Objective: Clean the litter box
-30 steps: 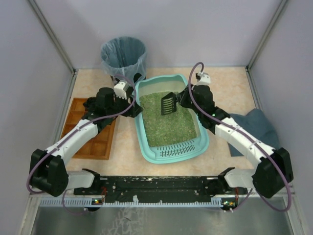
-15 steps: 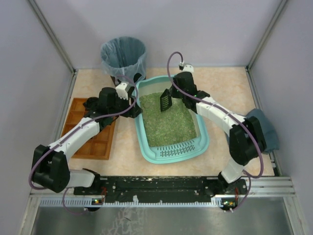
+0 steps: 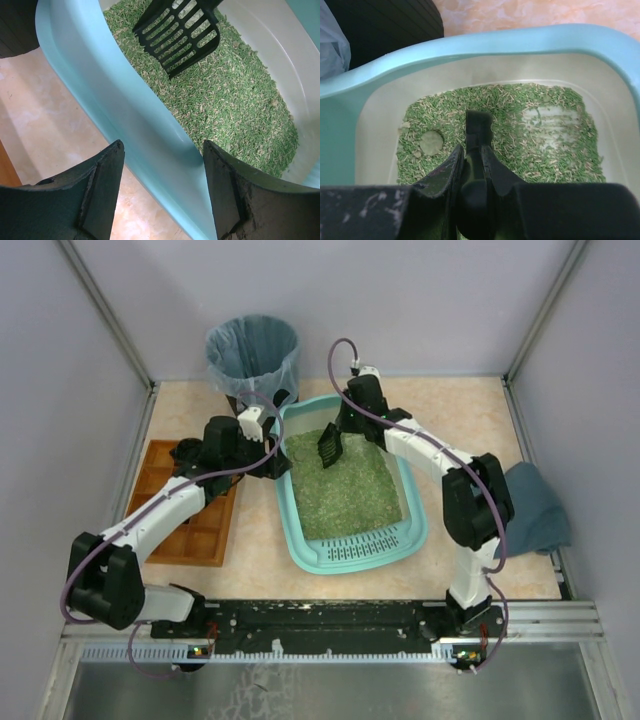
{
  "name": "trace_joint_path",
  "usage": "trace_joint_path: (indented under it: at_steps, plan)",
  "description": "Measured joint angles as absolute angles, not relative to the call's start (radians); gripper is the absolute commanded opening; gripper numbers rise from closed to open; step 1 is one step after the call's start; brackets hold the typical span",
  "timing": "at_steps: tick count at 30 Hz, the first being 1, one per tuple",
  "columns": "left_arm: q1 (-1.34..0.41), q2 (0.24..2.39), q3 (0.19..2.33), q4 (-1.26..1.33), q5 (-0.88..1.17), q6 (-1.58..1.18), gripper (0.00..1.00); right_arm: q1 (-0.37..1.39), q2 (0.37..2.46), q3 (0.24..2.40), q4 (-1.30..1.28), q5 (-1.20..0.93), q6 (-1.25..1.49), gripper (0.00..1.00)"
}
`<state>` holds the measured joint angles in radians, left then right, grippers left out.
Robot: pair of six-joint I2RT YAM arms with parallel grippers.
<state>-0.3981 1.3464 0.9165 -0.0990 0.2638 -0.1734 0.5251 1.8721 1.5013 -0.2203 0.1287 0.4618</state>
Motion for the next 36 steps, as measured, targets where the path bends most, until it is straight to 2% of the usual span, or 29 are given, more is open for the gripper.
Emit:
trace_joint_path:
  at_steps: [8, 11, 17, 36]
  plan:
    - [-0.400, 1.351, 0.922, -0.104, 0.263, -0.170, 0.69, 0.503, 1.928, 1.516, -0.175, -0.044, 0.520, 0.00]
    - [-0.400, 1.352, 0.923, -0.104, 0.263, -0.170, 0.69, 0.503, 1.951, 1.454, -0.070, -0.159, 0.590, 0.00]
    - [-0.400, 1.357, 0.925, -0.108, 0.262, -0.166, 0.69, 0.497, 1.973, 1.380, 0.072, -0.258, 0.672, 0.00]
    - [-0.400, 1.361, 0.925, -0.114, 0.251, -0.160, 0.69, 0.510, 1.799, 1.062, 0.257, -0.254, 0.856, 0.00]
